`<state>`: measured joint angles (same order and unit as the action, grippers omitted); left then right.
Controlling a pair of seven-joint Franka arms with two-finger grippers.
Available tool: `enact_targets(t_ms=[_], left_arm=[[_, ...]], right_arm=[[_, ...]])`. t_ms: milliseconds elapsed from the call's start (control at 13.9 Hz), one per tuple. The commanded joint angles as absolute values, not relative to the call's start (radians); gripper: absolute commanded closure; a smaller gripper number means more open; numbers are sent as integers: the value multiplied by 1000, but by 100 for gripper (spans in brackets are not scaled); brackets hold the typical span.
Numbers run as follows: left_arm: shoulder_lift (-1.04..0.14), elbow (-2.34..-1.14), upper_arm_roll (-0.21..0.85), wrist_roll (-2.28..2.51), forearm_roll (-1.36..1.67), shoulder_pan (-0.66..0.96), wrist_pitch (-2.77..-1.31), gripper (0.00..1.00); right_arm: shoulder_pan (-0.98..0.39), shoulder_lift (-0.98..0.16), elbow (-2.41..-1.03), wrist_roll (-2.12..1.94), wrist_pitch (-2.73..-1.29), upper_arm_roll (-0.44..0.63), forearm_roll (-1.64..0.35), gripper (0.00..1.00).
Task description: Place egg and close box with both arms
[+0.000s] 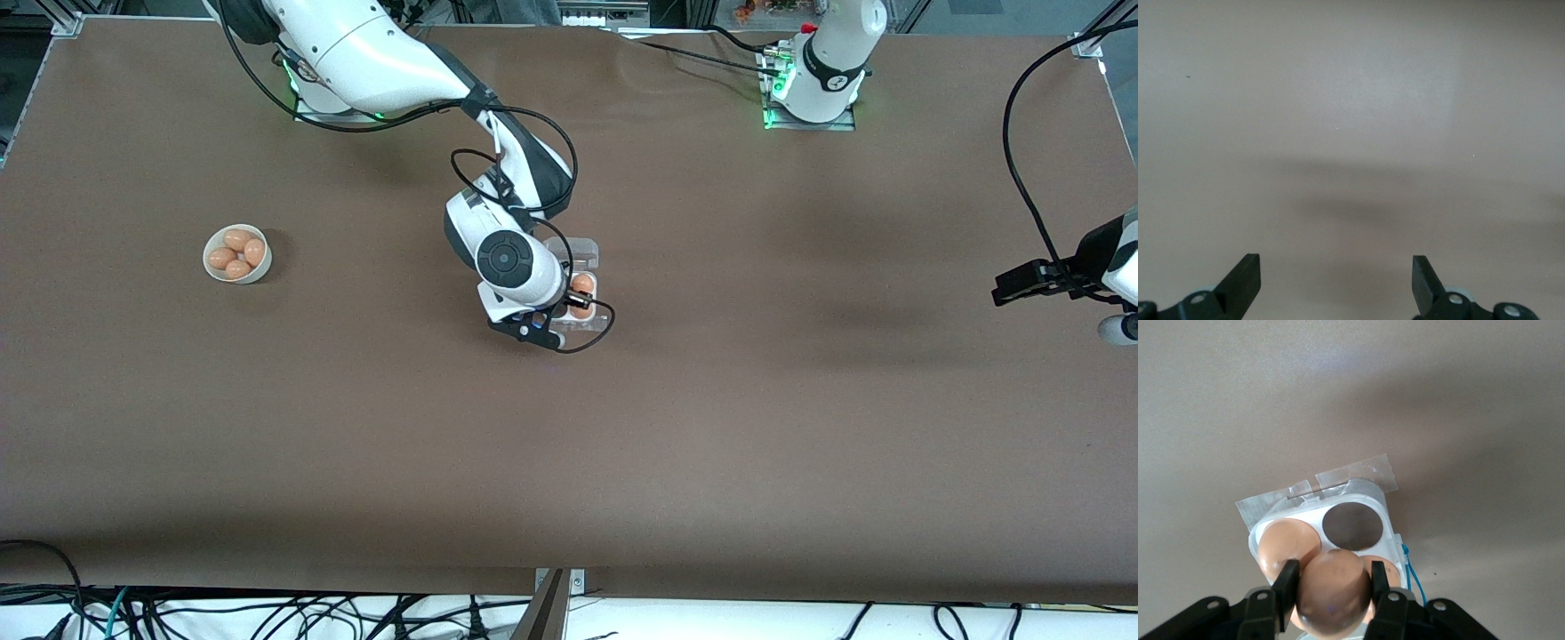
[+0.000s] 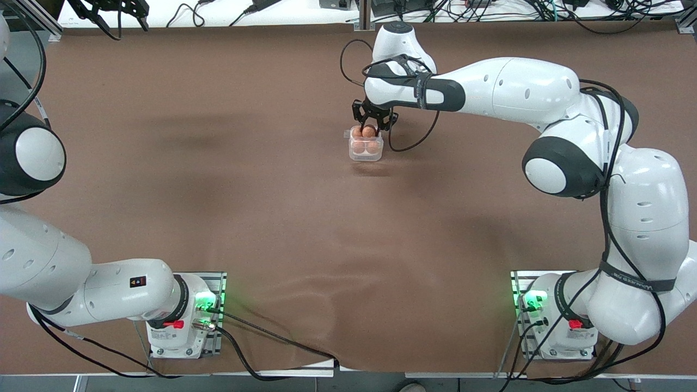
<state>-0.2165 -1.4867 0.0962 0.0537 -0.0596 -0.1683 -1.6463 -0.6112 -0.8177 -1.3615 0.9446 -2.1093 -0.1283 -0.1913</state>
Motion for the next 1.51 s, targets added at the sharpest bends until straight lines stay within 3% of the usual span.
enact_targets(t_ms=[0, 72, 430, 932, 1147, 1291, 1434], left_arm=[[-213, -1470, 98, 58, -55, -164, -1626, 0], [-215, -1471, 98, 60, -54, -161, -1626, 0], [-213, -1471, 110, 61, -40, -158, -1623, 0], [-227, -1476, 213, 101, -26, -146, -1569, 3], [-230, -1474, 221, 188, 46, -71, -1497, 34], [-247, -1473, 221, 222, 118, 3, -1459, 65], [-274, -1473, 221, 326, 165, 81, -1459, 81]], right_arm=[[-617, -845, -1335, 946, -2100, -124, -204, 12], [-615, -844, -1333, 946, -2100, -123, -204, 0], [-603, -831, -1327, 945, -2094, -120, -206, 0], [-529, -783, -1287, 946, -2086, -114, -190, 0], [-497, -750, -1290, 942, -2080, -92, -187, 0], [-495, -723, -1290, 939, -2039, -51, -189, 0], [-485, -695, -1290, 919, -1987, -25, -187, 0]])
